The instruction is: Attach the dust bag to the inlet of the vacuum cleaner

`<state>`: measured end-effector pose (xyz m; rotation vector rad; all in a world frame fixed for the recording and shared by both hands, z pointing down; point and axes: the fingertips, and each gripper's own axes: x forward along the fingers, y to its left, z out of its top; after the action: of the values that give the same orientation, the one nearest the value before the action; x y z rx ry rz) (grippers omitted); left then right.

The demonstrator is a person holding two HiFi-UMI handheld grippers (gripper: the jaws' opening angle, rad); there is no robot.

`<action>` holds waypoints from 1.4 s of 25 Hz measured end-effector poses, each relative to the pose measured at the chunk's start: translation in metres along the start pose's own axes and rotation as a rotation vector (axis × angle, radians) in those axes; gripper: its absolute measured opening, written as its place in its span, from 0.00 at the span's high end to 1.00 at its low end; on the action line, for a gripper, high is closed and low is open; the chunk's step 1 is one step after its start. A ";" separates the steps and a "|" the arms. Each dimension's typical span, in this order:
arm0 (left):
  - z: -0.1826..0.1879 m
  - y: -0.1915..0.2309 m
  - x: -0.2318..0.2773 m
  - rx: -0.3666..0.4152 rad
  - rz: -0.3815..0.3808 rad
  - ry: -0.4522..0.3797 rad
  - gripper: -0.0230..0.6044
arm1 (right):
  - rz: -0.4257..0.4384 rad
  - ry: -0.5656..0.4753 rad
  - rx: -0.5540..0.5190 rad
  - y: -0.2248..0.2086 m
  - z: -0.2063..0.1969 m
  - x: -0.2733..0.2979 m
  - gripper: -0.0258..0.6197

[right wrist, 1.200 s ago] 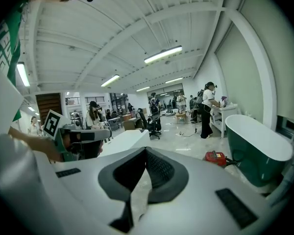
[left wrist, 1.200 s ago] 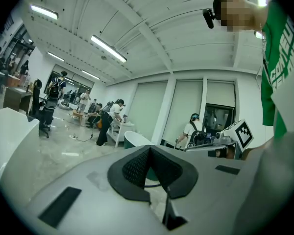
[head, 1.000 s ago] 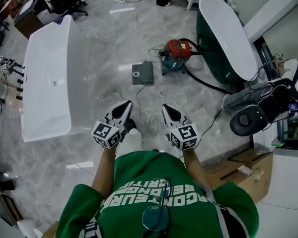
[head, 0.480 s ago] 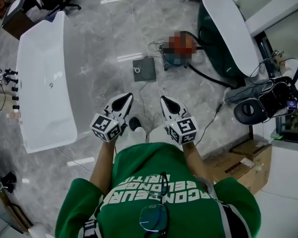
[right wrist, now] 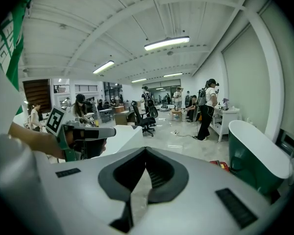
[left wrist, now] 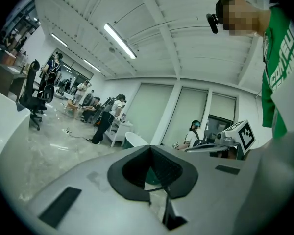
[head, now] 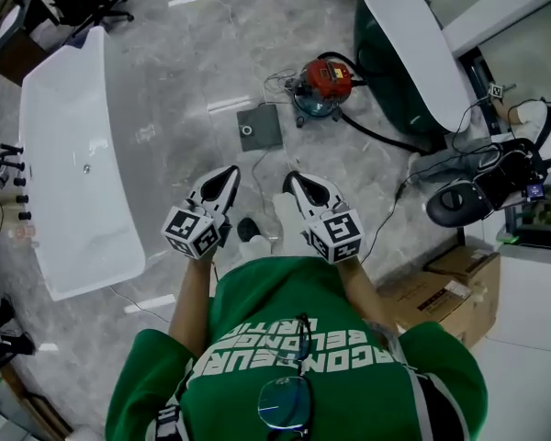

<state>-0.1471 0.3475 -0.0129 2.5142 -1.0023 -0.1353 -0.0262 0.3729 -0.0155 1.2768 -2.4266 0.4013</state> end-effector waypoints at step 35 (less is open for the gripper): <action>0.082 0.126 0.238 0.061 0.072 0.101 0.96 | 0.142 -0.013 0.110 -0.223 0.070 0.189 0.95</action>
<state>-0.0721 0.0761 -0.0179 2.5084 -1.0689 0.0434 0.0474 0.0840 0.0238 1.1569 -2.5465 0.5736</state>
